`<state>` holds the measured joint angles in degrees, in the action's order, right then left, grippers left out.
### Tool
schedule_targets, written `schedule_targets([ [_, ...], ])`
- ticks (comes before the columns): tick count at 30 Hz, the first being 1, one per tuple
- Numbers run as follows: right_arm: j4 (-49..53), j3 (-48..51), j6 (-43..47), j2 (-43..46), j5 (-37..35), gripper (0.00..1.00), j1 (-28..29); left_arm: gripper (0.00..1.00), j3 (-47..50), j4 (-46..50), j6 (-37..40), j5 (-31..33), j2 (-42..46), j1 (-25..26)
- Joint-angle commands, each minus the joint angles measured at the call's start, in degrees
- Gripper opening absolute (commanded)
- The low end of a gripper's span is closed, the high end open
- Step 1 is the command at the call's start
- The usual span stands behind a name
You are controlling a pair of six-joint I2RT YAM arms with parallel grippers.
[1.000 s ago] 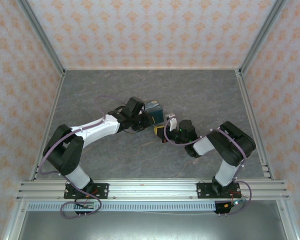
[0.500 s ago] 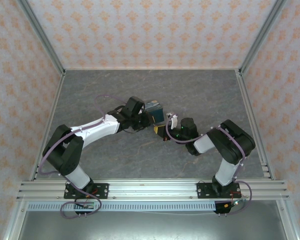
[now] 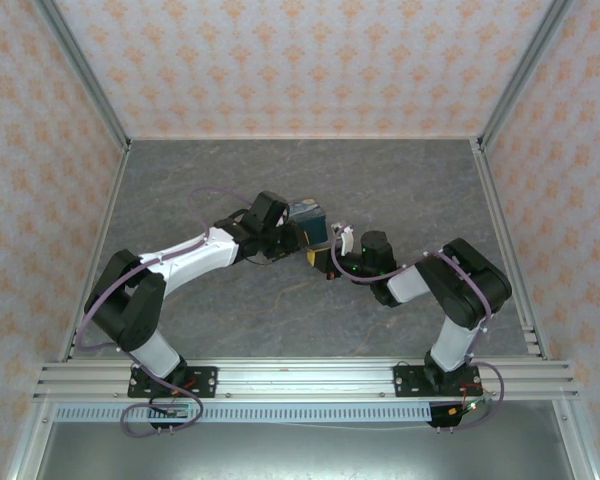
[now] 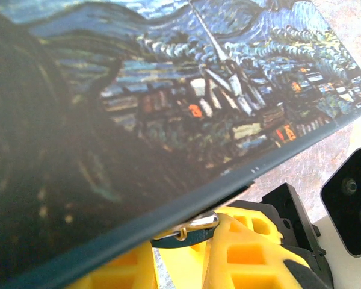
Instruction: Unlock the padlock with the key
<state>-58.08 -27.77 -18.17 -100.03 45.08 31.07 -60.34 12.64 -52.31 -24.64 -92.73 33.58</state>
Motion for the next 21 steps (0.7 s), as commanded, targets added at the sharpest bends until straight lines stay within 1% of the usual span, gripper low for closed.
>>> schedule_targets([
  [1,-8.4,-4.3,0.5,2.8,0.8,0.00,-0.1,0.07,-0.8,3.1,2.4,-5.4,0.6,1.8],
  [5,-11.6,-4.2,-3.2,1.7,1.7,0.00,0.0,0.07,-0.4,2.3,2.1,-4.9,0.5,1.8],
  [10,-11.7,-3.3,-4.9,1.9,2.0,0.00,0.1,0.07,0.7,-0.1,1.0,-4.5,0.6,1.8],
  [17,-11.5,-4.1,-4.3,2.0,1.2,0.00,0.2,0.07,0.3,0.5,1.6,-5.1,0.2,1.8],
  [21,-8.6,-4.5,-2.3,3.6,1.1,0.00,-0.3,0.07,0.5,1.2,2.1,-4.9,0.4,1.8],
])
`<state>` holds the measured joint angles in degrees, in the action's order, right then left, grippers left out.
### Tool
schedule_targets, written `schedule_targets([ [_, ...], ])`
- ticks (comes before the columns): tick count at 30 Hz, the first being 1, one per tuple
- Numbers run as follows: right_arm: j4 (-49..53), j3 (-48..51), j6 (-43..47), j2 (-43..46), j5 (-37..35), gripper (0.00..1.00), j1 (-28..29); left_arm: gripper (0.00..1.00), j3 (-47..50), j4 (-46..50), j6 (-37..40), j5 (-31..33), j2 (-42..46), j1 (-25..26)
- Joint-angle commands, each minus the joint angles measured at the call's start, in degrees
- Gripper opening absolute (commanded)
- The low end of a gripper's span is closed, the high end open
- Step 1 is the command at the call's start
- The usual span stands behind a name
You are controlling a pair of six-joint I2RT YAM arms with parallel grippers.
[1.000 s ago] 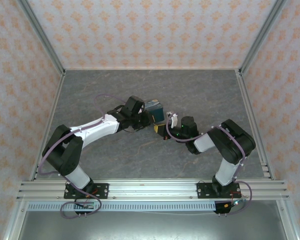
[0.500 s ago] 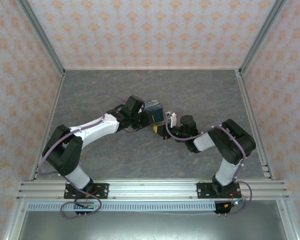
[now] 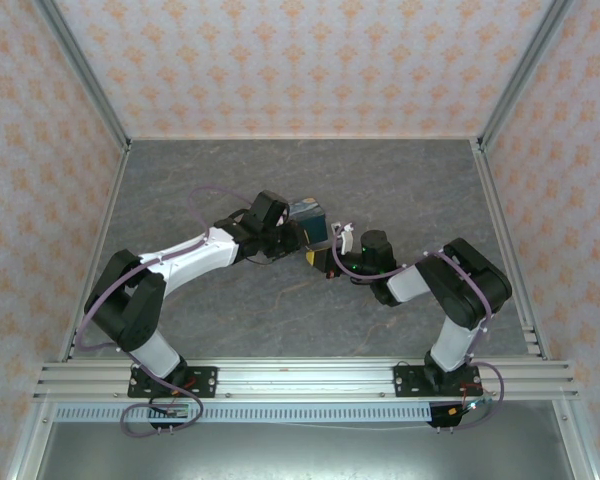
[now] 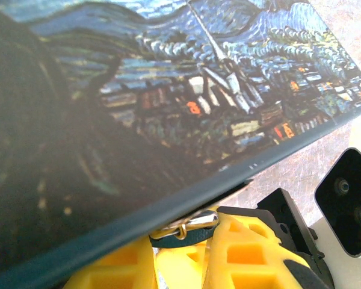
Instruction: Unlock the padlock with the key
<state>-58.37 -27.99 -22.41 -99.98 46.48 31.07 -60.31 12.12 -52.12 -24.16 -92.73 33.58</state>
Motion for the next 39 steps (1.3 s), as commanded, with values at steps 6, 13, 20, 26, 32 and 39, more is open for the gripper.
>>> schedule_targets([
  [6,-10.8,-4.8,-2.1,2.0,4.6,0.00,-2.0,0.07,1.6,-1.1,1.5,-6.6,0.8,1.7],
  [13,-3.6,-3.4,4.1,5.3,0.8,0.00,-2.1,0.06,1.2,0.4,2.3,-7.3,1.3,1.1],
  [20,-1.6,-2.9,6.4,7.9,-0.8,0.00,-2.1,0.06,-0.8,4.1,5.0,-8.3,0.4,1.0],
  [26,-0.1,-2.7,6.7,7.7,-0.1,0.00,-2.2,0.06,-0.4,2.9,4.1,-8.6,0.4,0.4],
  [32,-1.8,-0.4,6.5,6.5,-1.3,0.00,-2.0,0.06,-0.1,1.0,1.2,-7.8,0.5,0.5],
  [39,1.8,2.7,8.9,11.2,-4.7,0.00,-2.5,0.05,1.1,-0.6,-3.3,-4.3,2.0,0.2],
])
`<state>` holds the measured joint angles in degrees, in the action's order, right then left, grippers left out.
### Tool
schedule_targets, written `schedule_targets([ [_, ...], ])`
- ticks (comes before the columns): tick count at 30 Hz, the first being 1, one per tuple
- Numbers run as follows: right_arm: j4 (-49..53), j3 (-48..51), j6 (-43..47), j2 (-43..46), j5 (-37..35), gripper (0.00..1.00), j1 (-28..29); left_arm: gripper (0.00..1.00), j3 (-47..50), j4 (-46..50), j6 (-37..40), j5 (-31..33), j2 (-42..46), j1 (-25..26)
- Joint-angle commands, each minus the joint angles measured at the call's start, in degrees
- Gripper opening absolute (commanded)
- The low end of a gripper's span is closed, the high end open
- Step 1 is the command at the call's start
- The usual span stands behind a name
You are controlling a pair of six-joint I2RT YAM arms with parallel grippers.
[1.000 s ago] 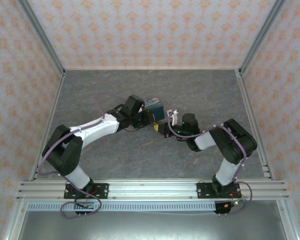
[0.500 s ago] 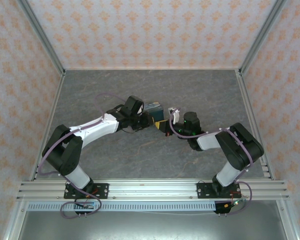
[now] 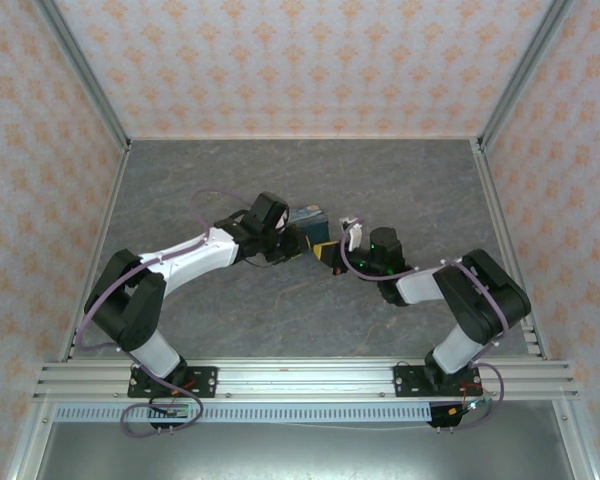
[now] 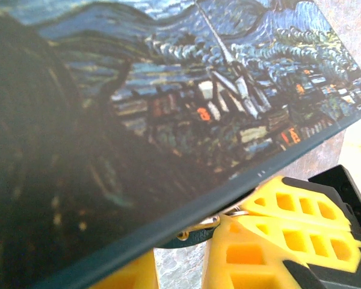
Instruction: Unlock the padlock with the key
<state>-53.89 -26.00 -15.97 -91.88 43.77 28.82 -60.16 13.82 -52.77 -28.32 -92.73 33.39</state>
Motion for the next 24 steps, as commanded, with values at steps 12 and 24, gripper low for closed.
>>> schedule_targets([
  [12,-1.2,2.8,2.1,8.7,-7.0,0.00,-0.4,0.05,3.4,-6.1,-7.1,1.2,2.9,0.0],
  [24,-17.7,6.9,-7.1,5.4,-13.3,0.00,0.8,0.04,6.3,-13.8,-21.5,3.0,5.2,0.0],
])
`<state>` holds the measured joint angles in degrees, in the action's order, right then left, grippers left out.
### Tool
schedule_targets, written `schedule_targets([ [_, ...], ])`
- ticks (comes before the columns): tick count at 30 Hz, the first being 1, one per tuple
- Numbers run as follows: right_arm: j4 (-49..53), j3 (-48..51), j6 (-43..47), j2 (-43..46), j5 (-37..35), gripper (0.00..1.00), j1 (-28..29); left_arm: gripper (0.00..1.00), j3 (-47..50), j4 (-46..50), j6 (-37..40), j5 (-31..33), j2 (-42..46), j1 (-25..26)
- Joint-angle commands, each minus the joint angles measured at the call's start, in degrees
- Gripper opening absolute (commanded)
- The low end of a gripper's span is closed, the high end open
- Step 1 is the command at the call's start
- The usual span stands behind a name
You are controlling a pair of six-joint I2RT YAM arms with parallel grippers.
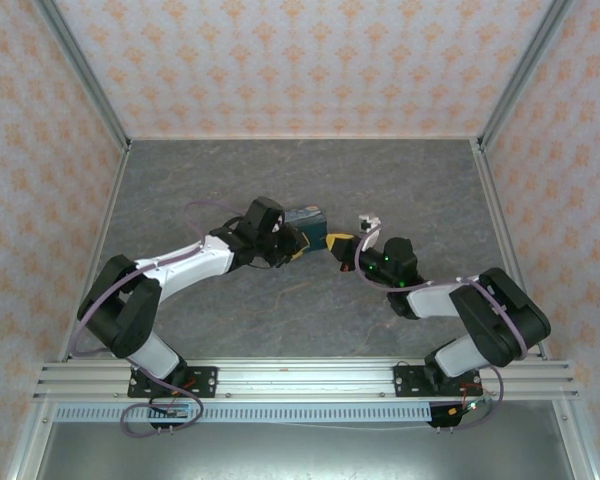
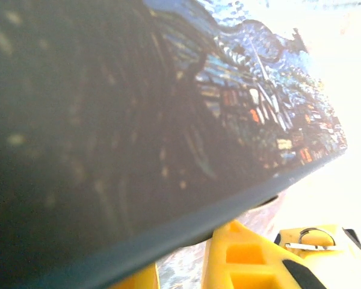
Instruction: Unlock the padlock with the key
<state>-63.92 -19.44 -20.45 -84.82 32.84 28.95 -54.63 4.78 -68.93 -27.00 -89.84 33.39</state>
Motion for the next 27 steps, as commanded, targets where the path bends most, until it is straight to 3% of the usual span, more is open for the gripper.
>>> schedule_targets([
  [1,-8.2,0.2,-3.0,-2.0,-2.7,0.00,0.7,0.03,1.1,-5.3,-6.7,1.8,2.5,0.0],
  [7,-10.3,-0.8,-4.2,-4.9,-2.8,0.00,1.7,0.03,2.3,-6.9,-11.1,3.3,3.7,0.1],
  [21,-11.0,-1.4,-4.6,-5.5,-2.8,0.00,2.1,0.03,3.4,-6.0,-8.3,3.3,3.2,0.0],
  [27,-6.9,-3.2,-3.1,-4.3,-1.9,0.00,3.1,0.03,3.3,-5.8,-8.1,3.3,3.3,0.1],
])
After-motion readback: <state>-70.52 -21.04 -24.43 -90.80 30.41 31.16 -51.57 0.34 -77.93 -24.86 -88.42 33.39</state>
